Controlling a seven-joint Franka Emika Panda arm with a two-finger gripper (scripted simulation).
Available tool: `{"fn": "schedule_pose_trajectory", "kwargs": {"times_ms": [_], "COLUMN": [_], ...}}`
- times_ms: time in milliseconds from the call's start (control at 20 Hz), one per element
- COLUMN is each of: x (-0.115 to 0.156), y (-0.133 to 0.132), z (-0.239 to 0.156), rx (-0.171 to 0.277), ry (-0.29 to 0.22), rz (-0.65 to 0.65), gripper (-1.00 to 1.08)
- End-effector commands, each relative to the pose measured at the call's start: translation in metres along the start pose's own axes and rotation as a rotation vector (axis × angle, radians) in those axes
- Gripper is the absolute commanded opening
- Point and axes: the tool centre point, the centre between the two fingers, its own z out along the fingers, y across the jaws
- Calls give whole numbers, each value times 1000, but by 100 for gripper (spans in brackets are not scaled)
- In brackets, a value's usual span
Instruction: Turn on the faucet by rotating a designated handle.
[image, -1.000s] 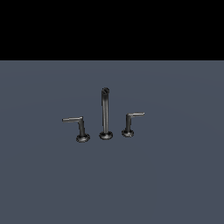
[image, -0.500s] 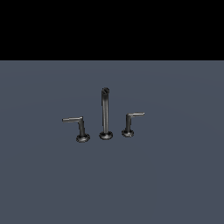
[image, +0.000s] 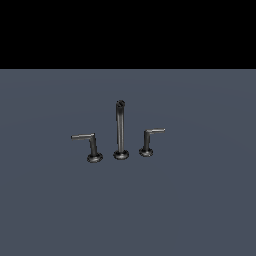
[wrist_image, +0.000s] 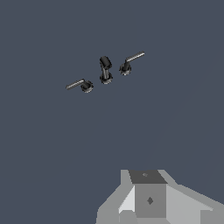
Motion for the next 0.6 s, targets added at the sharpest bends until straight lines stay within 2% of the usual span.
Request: {"fn": "schedule_pose_trajectory", "kwargs": {"times_ms": [0,550], "x": [2,18], "y": [-11,-60], "z": [15,80], "rx": [0,2], "ry": [-1,-3], "rz": [53,280], "gripper": [-100,-100]}}
